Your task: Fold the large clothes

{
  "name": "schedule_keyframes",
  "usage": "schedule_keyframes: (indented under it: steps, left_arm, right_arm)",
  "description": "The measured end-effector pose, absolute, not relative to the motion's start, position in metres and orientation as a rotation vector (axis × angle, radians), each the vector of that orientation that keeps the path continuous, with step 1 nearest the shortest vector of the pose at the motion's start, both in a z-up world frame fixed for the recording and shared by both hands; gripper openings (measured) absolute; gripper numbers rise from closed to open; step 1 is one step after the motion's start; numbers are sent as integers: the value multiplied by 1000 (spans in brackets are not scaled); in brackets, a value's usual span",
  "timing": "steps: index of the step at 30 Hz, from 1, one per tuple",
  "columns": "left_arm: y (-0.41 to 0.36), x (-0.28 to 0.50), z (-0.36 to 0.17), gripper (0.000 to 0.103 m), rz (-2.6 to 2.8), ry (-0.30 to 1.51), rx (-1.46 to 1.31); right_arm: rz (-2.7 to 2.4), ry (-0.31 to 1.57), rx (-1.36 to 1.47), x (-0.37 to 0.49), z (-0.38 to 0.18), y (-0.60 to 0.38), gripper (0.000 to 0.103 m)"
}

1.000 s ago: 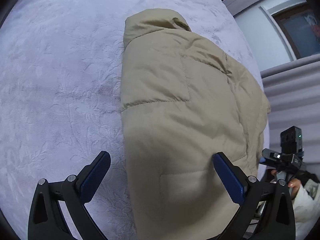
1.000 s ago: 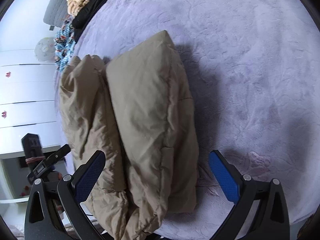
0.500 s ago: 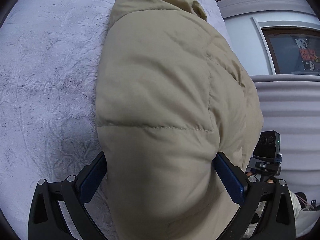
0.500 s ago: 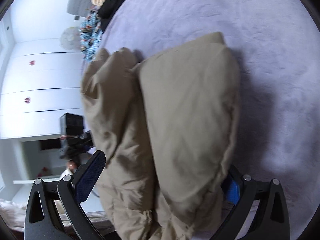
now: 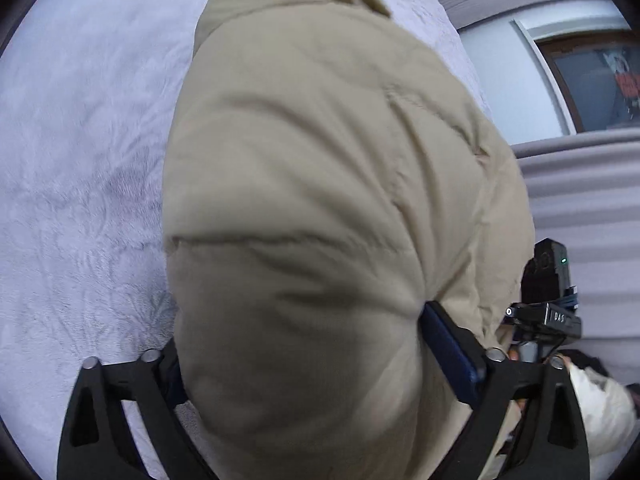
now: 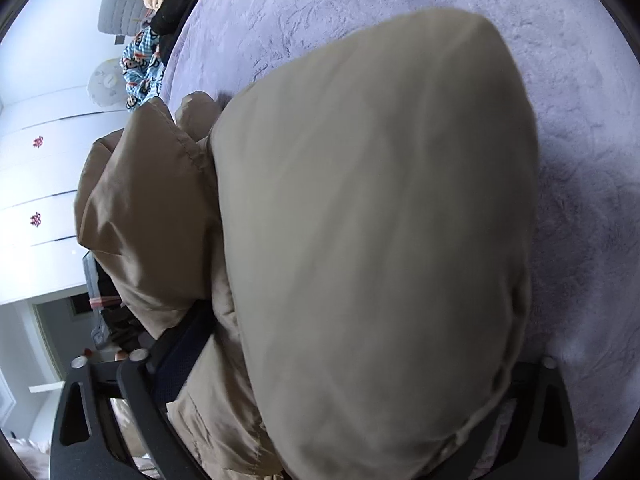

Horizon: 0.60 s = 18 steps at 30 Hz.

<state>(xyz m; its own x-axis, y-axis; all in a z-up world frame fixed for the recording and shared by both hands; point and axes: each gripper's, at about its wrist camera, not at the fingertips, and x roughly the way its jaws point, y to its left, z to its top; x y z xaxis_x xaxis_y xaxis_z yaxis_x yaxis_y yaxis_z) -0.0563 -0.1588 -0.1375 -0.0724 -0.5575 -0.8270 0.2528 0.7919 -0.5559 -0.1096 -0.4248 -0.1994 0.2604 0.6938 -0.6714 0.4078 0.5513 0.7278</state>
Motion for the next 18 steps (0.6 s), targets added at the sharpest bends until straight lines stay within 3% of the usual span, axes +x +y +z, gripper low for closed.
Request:
schedule_keyframes:
  steps: [1,2,4,6,18]
  left_arm:
    - [-163,-59,-130,86,-673,1481,-231]
    - [-167,-62,-124,81,-668,1462,-210]
    - [-173,-68,-111,76,-661,1425,-174]
    - [-179,-72,-100,73,-654,1400,-153]
    - [-137,-57,-47,72,-619,1272,-151]
  right_arm:
    - [255,1350,1065,-111,-198,-426,75]
    - [255,1337,1070,-112,-194,-426,70]
    - [265,1314,1060,-113,-186,-423,48]
    - [271,1295,1046,-115,-177,-420,43]
    - [350,1206,997,-98,-126,-387,40]
